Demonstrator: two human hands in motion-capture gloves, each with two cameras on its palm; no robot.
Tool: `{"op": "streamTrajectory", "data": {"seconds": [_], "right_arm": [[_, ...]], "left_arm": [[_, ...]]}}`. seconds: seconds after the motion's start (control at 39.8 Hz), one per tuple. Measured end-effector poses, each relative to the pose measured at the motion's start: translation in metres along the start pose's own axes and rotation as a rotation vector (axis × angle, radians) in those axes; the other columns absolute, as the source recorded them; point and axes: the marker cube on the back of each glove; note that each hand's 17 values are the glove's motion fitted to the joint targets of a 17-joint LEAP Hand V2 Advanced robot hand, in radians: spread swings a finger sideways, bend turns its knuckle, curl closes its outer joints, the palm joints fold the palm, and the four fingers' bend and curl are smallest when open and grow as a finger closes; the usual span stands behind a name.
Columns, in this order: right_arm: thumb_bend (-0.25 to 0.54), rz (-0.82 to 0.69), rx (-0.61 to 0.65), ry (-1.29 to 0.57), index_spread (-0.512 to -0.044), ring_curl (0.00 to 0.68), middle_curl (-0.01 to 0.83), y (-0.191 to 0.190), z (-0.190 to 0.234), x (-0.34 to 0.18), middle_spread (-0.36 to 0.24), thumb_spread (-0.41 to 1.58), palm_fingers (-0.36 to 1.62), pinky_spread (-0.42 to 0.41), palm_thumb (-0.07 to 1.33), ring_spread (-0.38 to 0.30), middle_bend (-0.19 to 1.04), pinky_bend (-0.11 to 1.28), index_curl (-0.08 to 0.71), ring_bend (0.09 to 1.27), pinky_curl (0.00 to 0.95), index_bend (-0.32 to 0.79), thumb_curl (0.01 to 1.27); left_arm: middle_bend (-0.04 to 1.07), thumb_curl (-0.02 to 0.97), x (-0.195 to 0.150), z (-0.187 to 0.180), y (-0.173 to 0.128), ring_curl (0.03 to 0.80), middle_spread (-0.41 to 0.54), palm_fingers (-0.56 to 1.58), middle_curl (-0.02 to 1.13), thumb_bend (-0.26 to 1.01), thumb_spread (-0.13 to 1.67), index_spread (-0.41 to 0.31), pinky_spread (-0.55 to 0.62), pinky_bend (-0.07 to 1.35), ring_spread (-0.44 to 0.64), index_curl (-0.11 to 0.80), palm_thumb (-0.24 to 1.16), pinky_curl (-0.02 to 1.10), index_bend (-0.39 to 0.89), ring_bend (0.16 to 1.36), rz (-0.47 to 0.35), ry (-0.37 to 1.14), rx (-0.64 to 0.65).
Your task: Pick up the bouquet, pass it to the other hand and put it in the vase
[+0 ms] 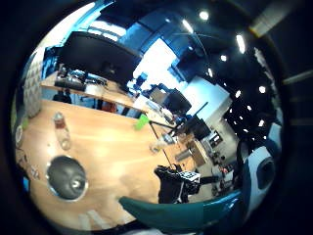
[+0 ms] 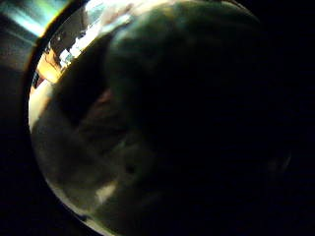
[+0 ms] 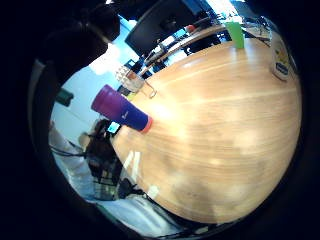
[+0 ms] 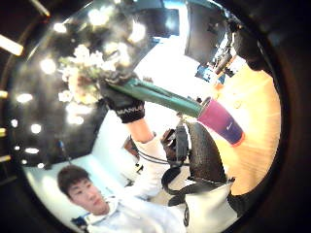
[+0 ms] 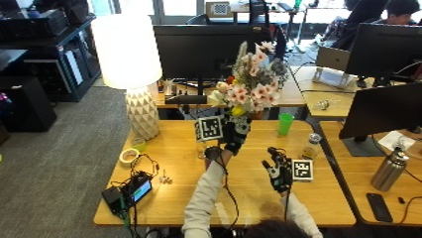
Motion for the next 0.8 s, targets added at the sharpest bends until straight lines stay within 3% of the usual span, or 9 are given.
{"op": "streamTrajectory", "data": {"seconds": [0.15,0.2,0.25,0.3,0.43,0.6,0.7,0.75,0.8], "right_arm": [[-0.038,0.069,-0.038,-0.041,-0.228,0.371,0.481,-0.018,-0.026,0.006,-0.073,0.99,0.61,0.137,0.72,-0.080,0.51,0.46,0.498,0.47,0.370,0.17,0.49],[-0.042,-0.027,-0.044,-0.016,-0.238,0.356,0.459,-0.028,-0.033,0.008,-0.069,1.01,0.54,0.172,0.69,-0.053,0.45,0.48,0.479,0.43,0.368,0.15,0.49],[-0.047,-0.229,-0.045,0.043,-0.252,0.349,0.444,-0.043,-0.042,0.011,-0.067,1.03,0.41,0.207,0.65,-0.016,0.39,0.53,0.468,0.38,0.385,0.13,0.47],[-0.045,-0.282,-0.043,0.069,-0.277,0.340,0.422,-0.052,-0.049,0.011,-0.054,1.04,0.31,0.235,0.63,0.022,0.32,0.56,0.452,0.36,0.389,0.12,0.46],[-0.031,0.118,-0.032,0.021,-0.308,0.314,0.393,-0.047,-0.056,0.009,-0.038,1.06,0.25,0.283,0.61,0.079,0.25,0.59,0.398,0.33,0.378,0.10,0.45],[-0.029,0.247,-0.008,0.006,-0.340,0.299,0.366,-0.044,-0.058,0.005,0.005,1.08,0.11,0.327,0.58,0.144,0.19,0.66,0.339,0.30,0.385,0.10,0.43],[-0.022,0.286,-0.007,-0.006,-0.347,0.289,0.361,-0.040,-0.056,0.002,0.026,1.09,0.11,0.338,0.59,0.169,0.20,0.66,0.320,0.29,0.376,0.12,0.43],[-0.020,0.291,-0.019,-0.012,-0.349,0.285,0.361,-0.039,-0.056,0.004,0.036,1.09,0.11,0.342,0.59,0.177,0.20,0.66,0.312,0.29,0.372,0.12,0.43],[-0.021,0.285,-0.029,-0.004,-0.350,0.283,0.359,-0.039,-0.056,0.011,0.041,1.09,0.11,0.345,0.59,0.183,0.19,0.66,0.308,0.29,0.368,0.13,0.43]], "left_arm": [[0.72,0.639,0.003,-0.037,-0.033,0.455,-0.357,1.43,0.54,-0.02,0.44,-0.355,-0.42,0.59,-0.39,0.525,0.83,0.44,0.46,0.78,0.025,-0.063,0.109],[0.72,0.650,-0.001,-0.045,-0.039,0.457,-0.359,1.42,0.55,-0.02,0.43,-0.357,-0.42,0.60,-0.39,0.529,0.83,0.44,0.46,0.78,0.036,-0.068,0.130],[0.72,0.662,-0.007,-0.053,-0.046,0.459,-0.360,1.42,0.55,-0.02,0.42,-0.358,-0.42,0.60,-0.39,0.535,0.83,0.44,0.47,0.78,0.043,-0.076,0.153],[0.73,0.672,-0.012,-0.061,-0.050,0.460,-0.361,1.42,0.55,-0.03,0.41,-0.360,-0.42,0.60,-0.39,0.539,0.83,0.44,0.47,0.78,0.032,-0.096,0.176],[0.72,0.692,-0.033,-0.074,-0.055,0.464,-0.362,1.41,0.55,-0.03,0.39,-0.362,-0.42,0.61,-0.39,0.549,0.83,0.44,0.47,0.79,-0.018,-0.114,0.204],[0.73,0.717,-0.072,-0.078,-0.048,0.467,-0.362,1.41,0.55,-0.03,0.38,-0.363,-0.43,0.60,-0.39,0.558,0.83,0.44,0.47,0.79,-0.043,-0.097,0.198],[0.72,0.724,-0.116,-0.079,-0.023,0.468,-0.361,1.40,0.55,-0.05,0.38,-0.363,-0.43,0.60,-0.39,0.561,0.79,0.43,0.46,0.79,-0.091,-0.111,0.060],[0.73,0.692,-0.147,-0.082,0.002,0.462,-0.367,1.37,0.54,-0.09,0.48,-0.356,-0.45,0.61,-0.40,0.547,0.68,0.43,0.41,0.77,-0.146,-0.125,-0.104],[0.66,0.608,-0.176,-0.090,0.032,0.454,-0.356,1.22,0.52,-0.15,0.64,-0.318,-0.46,0.68,-0.39,0.497,0.50,0.44,0.23,0.77,-0.171,-0.089,-0.306]]}}
